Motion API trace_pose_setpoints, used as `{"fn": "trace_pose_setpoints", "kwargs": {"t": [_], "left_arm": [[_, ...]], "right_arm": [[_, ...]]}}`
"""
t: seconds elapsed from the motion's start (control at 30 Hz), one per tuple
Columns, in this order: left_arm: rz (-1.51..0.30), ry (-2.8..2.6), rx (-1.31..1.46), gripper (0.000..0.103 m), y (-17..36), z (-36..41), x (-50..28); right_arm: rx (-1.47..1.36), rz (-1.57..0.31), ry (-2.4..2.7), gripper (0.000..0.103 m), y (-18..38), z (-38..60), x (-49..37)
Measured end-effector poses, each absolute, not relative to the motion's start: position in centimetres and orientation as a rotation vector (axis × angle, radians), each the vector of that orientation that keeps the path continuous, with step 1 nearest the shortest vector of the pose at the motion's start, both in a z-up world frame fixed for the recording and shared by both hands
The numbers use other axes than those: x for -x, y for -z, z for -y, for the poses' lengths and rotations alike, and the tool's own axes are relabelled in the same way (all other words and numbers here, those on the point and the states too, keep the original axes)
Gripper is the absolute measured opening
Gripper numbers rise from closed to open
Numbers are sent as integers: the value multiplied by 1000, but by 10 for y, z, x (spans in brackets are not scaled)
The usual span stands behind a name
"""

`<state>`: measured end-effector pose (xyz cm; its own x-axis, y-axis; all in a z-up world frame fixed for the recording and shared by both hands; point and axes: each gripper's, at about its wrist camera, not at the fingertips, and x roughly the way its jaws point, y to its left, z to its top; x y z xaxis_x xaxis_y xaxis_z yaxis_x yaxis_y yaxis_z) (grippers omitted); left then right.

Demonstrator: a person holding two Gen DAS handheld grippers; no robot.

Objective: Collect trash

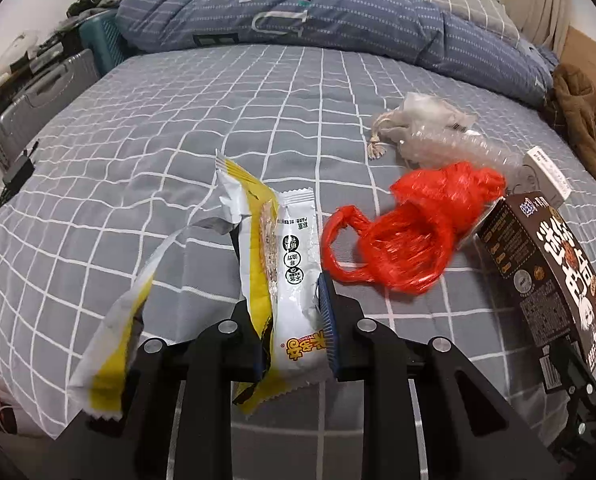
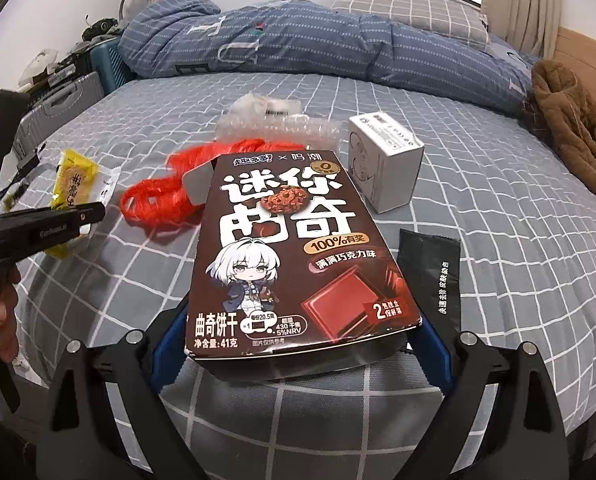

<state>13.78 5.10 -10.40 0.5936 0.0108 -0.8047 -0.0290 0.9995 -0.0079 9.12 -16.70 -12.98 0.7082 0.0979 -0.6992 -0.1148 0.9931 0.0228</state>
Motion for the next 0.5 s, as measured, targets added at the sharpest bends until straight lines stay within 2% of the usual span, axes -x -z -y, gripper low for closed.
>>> {"fn": "trace_pose_setpoints", "kwargs": {"t": [0.5], "left_arm": [[-878, 8, 28, 22, 79, -44, -98]], "right_arm": [[17, -723, -117, 89, 102, 169, -62]]}}
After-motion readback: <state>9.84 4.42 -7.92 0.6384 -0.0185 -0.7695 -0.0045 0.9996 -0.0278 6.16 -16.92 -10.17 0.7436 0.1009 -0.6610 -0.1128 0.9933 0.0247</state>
